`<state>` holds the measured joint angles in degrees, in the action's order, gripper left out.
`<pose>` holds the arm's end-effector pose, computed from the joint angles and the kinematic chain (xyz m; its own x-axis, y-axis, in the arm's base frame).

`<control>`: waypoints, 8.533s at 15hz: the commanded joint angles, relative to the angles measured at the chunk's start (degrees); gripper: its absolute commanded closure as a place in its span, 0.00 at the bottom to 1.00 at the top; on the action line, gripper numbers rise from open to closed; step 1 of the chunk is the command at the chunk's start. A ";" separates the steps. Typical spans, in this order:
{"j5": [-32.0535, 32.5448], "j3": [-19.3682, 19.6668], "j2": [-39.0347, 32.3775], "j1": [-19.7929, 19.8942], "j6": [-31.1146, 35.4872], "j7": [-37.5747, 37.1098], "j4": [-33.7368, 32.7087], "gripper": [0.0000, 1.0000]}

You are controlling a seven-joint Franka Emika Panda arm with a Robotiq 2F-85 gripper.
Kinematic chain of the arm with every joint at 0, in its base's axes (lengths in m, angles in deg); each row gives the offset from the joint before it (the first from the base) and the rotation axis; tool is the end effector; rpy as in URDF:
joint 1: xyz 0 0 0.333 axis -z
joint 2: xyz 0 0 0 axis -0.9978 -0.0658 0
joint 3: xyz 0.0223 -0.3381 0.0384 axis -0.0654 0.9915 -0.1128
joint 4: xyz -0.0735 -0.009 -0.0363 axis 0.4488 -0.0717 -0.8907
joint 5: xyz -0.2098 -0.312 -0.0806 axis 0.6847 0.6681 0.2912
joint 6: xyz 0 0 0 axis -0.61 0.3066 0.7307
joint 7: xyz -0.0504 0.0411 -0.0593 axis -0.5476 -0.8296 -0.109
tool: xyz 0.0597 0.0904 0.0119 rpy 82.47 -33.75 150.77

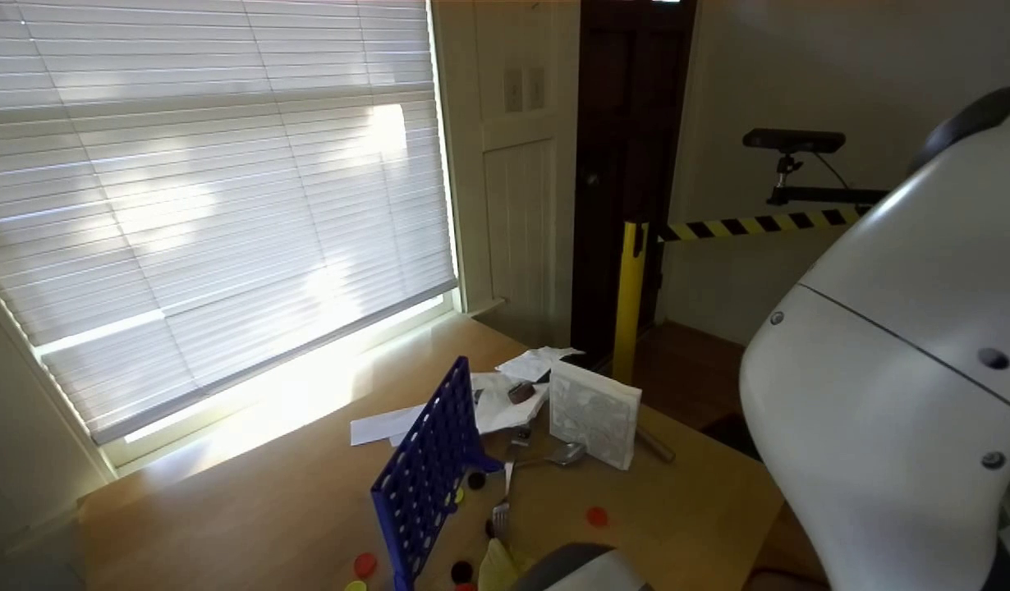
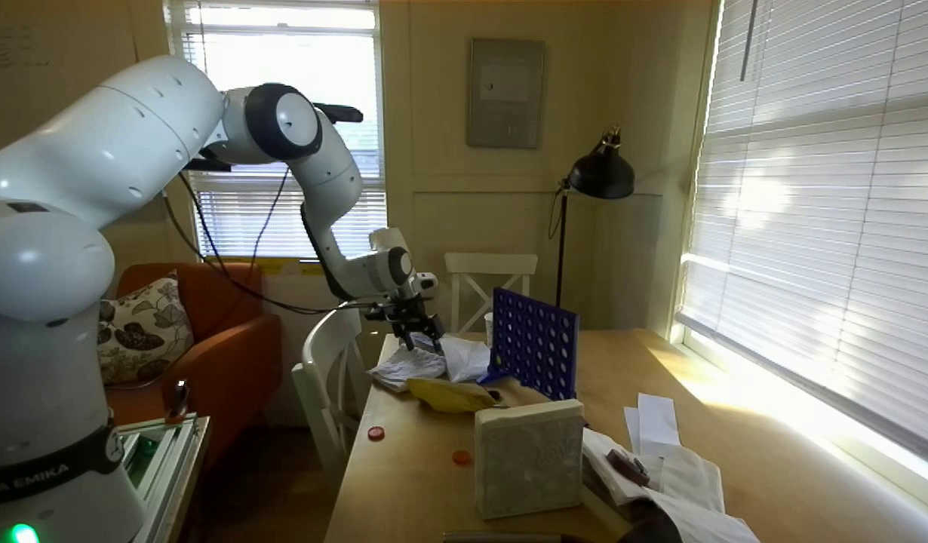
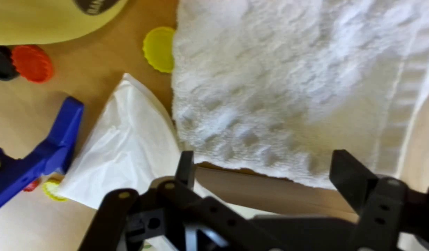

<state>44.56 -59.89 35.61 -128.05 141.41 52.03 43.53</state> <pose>0.5321 0.4453 0.1460 0.7502 0.6151 0.2425 0.5793 -0.7883 0.2073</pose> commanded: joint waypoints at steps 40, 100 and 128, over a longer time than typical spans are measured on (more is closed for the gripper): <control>-2.38 7.97 0.46 -11.87 -10.02 -1.17 -0.31 0.98; 10.55 -19.80 53.59 23.75 -58.95 -62.73 44.12 0.42; 22.50 -14.96 24.27 21.33 -31.72 -70.55 29.52 0.00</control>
<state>66.49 -76.27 59.69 -105.45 109.54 -17.41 73.75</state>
